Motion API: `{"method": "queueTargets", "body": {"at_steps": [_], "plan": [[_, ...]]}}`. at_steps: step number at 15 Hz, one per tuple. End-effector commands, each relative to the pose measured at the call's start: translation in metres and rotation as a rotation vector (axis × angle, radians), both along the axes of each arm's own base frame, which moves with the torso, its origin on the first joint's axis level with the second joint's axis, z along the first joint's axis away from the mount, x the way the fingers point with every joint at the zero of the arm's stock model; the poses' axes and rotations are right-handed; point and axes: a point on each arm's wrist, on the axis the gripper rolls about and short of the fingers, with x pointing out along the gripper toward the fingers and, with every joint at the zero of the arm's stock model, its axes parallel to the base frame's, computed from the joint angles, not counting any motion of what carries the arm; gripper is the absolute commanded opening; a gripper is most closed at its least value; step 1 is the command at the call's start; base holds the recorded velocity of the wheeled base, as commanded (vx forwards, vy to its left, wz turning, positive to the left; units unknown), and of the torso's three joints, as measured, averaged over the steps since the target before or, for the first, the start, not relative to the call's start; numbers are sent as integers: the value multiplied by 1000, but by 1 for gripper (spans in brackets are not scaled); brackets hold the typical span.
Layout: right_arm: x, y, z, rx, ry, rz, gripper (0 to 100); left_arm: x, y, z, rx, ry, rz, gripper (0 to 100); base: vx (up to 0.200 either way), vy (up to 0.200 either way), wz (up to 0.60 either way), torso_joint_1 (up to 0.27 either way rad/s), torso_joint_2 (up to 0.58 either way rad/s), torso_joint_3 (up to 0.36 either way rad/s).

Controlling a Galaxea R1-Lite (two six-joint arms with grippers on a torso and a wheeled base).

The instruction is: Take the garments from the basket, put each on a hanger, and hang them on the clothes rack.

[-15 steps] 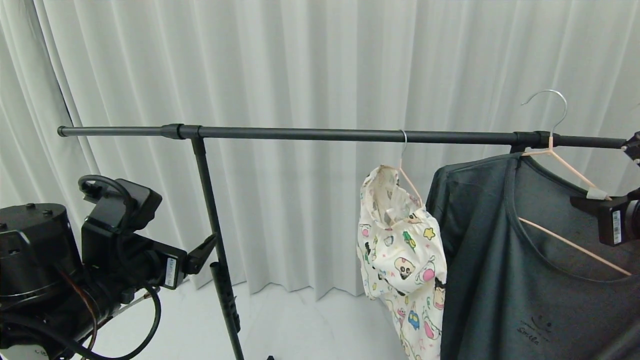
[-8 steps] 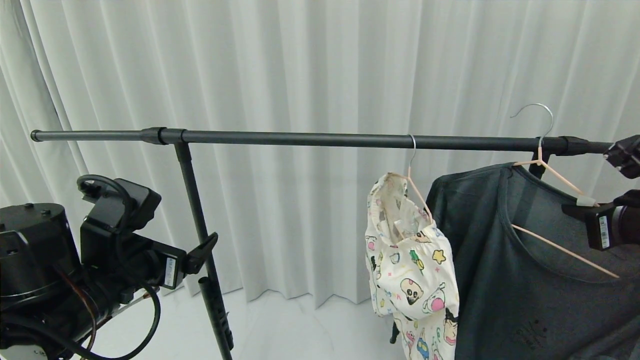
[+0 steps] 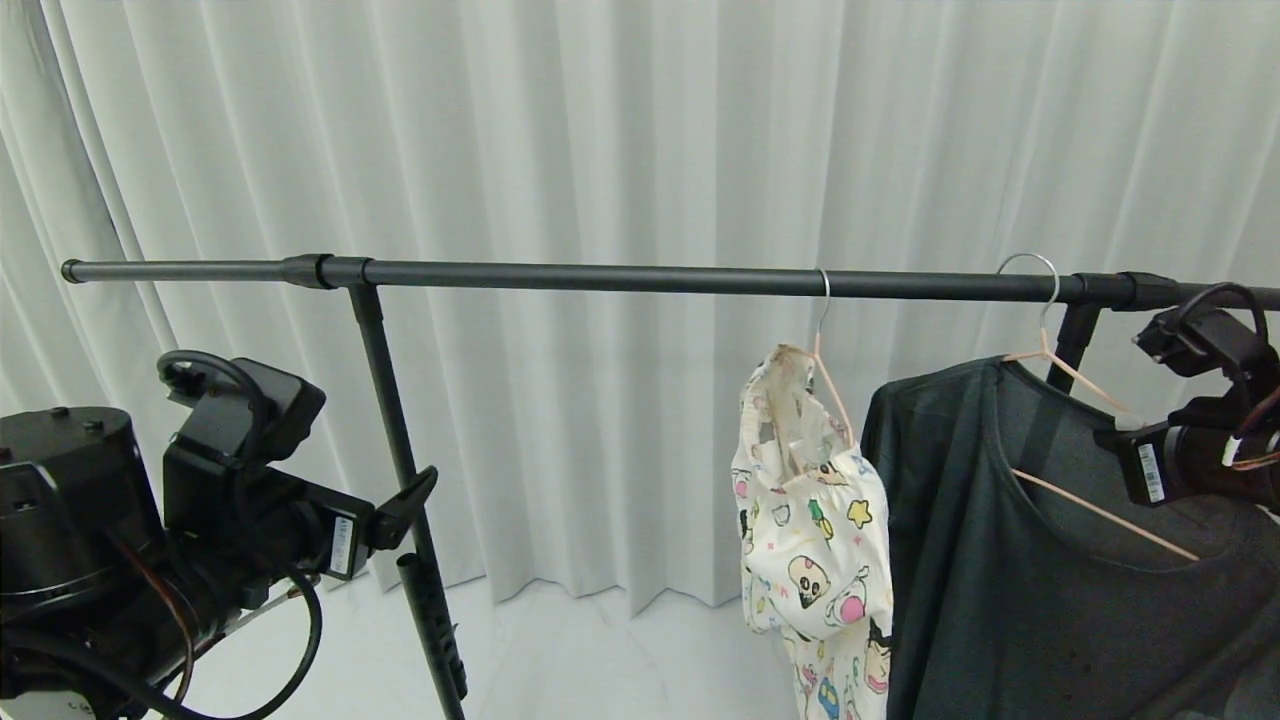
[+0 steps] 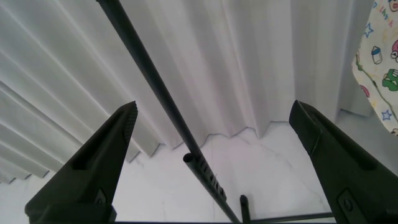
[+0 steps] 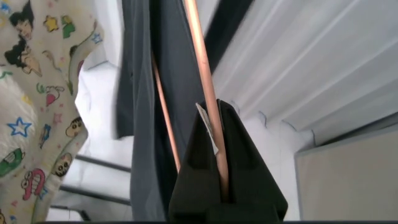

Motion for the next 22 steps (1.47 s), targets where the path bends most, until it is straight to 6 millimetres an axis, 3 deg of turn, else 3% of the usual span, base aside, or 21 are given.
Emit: {"method": "queueTargets", "body": {"at_steps": [1,7,8,12,16,19,22], "plan": [[4,5,-5,-3,19,18,0,0,0,0,0,0,-1,100,0,0,0,0,0,0],[6,13,-6,-15,14,24,0,-1,-1,0,-1,-2,-6,100,0,0,0,0,0,0],[5,13,-5,-12,11,20,100,-1,-1,1,-1,-3,-6,100,0,0,0,0,0,0],[-11,11,12,55,-60,0,100,-1,0,1,-1,-3,2,100,0,0,0,0,0,0],[-55,5,43,176,-189,14,100,-4,10,4,-7,-24,48,100,0,0,0,0,0,0],[-89,-10,39,152,-199,-58,100,-19,24,4,-12,-47,105,100,0,0,0,0,0,0],[-119,-29,28,7,-161,-231,100,-40,45,-4,-8,-50,220,100,0,0,0,0,0,0]]}}
